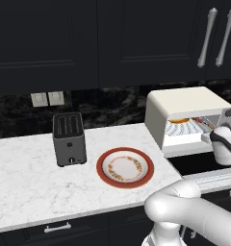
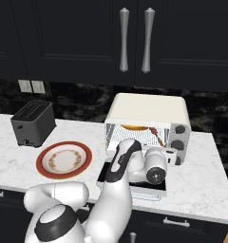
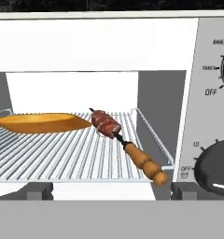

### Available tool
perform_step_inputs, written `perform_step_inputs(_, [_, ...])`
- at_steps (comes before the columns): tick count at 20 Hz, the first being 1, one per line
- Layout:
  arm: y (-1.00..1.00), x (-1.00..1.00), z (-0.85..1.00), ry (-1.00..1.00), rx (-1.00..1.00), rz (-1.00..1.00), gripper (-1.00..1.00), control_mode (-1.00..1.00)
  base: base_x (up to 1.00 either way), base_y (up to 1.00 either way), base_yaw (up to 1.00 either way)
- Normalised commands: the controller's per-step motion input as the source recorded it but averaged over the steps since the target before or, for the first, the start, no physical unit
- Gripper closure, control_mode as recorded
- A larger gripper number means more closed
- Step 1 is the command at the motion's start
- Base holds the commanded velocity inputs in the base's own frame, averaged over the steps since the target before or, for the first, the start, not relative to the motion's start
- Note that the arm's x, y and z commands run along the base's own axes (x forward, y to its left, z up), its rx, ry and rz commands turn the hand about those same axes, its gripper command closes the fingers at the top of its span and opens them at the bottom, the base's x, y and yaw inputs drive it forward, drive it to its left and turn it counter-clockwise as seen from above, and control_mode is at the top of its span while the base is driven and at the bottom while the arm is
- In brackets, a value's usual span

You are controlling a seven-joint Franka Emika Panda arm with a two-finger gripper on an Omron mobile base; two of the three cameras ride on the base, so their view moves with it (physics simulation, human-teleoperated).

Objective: Pick up the kebab skewer and baguette bread, and place them inside the toaster oven. Close the toaster oven door and start by setting the timer.

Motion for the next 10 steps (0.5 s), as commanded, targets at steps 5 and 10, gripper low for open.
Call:
perform_step_inputs(5, [0.05,0.05,-0.1,0.0,0.0,0.0,-1.0,-1.0,0.0,0.0,0.0])
perform_step_inputs(10, [0.0,0.19,0.0,0.0,0.0,0.0,-1.0,-1.0,0.0,0.0,0.0])
